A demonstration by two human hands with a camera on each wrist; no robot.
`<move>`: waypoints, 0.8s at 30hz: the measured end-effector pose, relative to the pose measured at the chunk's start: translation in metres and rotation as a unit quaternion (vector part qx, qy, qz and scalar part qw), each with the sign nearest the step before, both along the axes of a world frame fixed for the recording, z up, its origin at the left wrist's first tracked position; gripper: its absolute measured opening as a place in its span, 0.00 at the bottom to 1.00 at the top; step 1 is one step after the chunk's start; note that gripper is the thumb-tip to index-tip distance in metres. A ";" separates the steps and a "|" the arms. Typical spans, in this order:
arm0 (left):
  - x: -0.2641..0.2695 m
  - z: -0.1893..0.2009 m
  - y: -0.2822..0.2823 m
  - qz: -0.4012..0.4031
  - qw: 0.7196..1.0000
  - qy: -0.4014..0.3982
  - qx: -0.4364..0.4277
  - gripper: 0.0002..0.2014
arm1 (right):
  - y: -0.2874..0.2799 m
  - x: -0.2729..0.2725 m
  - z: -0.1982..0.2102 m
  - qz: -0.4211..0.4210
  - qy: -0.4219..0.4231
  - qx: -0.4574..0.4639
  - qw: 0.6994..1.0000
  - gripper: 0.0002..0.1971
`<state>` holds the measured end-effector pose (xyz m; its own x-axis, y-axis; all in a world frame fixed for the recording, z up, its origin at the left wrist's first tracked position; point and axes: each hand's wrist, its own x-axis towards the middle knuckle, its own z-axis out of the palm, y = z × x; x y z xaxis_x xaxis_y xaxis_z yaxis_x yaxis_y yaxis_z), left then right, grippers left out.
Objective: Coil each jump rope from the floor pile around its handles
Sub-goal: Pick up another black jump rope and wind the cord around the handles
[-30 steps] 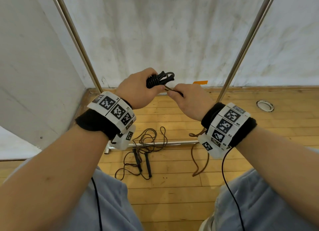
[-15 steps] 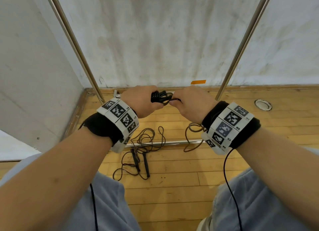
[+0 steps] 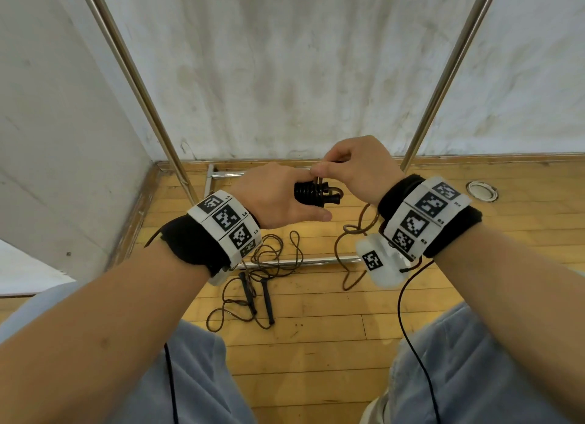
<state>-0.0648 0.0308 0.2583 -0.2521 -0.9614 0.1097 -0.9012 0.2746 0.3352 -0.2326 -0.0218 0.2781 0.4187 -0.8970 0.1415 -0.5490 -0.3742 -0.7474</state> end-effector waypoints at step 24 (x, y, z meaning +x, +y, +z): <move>0.004 0.008 -0.005 0.102 0.965 0.237 -0.034 0.14 | 0.019 0.012 -0.024 0.049 -0.063 0.021 0.997 0.08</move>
